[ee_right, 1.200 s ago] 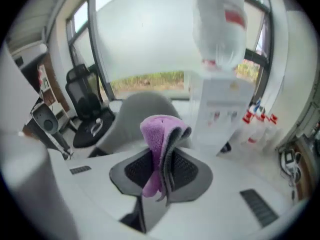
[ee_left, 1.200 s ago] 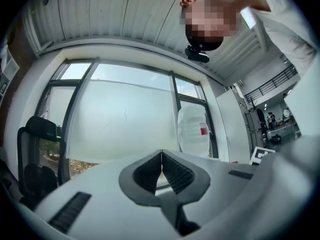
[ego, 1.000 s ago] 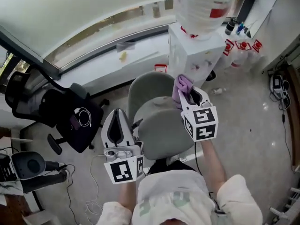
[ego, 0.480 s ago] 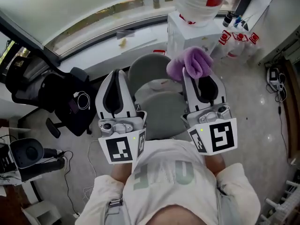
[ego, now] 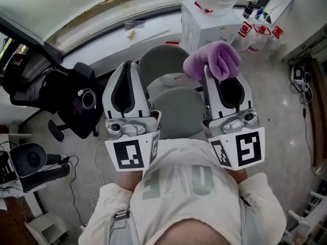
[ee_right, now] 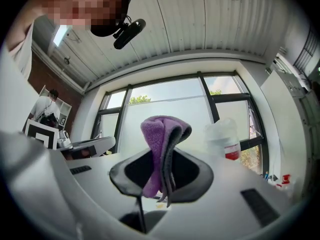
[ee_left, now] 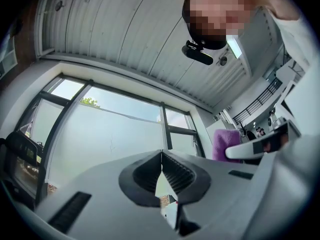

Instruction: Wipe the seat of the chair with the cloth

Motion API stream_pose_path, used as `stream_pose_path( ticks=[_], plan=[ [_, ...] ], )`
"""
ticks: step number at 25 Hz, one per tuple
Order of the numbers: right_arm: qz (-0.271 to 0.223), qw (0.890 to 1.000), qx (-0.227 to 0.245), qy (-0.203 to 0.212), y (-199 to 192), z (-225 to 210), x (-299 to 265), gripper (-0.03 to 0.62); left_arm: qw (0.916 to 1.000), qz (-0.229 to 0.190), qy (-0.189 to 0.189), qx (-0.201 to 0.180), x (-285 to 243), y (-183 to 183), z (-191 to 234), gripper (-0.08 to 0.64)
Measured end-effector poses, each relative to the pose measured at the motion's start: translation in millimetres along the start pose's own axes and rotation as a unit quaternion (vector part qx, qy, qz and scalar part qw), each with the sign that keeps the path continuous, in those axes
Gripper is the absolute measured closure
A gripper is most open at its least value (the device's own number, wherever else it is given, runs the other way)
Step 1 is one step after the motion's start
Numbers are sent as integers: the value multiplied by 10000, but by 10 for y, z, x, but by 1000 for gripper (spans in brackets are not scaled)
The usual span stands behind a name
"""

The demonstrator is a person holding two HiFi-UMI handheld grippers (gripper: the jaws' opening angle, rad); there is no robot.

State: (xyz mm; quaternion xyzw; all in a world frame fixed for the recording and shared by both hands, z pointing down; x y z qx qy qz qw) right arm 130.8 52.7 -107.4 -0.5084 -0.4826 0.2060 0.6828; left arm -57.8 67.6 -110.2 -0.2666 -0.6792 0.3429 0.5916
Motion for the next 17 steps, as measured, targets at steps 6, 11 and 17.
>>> stream_pose_path(
  ticks=[6,11,17],
  plan=[
    [21,10000,22,44,13,21,68,503,10000,-3,6,-24,43,19,-41,548],
    [13,10000,72,6,21,5,70,503,10000,-51,21,59,45,-2,-33,548],
    [57,9999,98,-77,-34,-30,-52,503,10000,5,37,59,-35,-113,78,548]
  ],
)
Point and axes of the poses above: the fingertips, and each gripper's own axes: x backward along the fingers, z to its left, y out of its top, the point moved 4 cm from there along x, backward along the fingers, and after that the axes turned 13 degrees about -z, right-handed, at the moved point
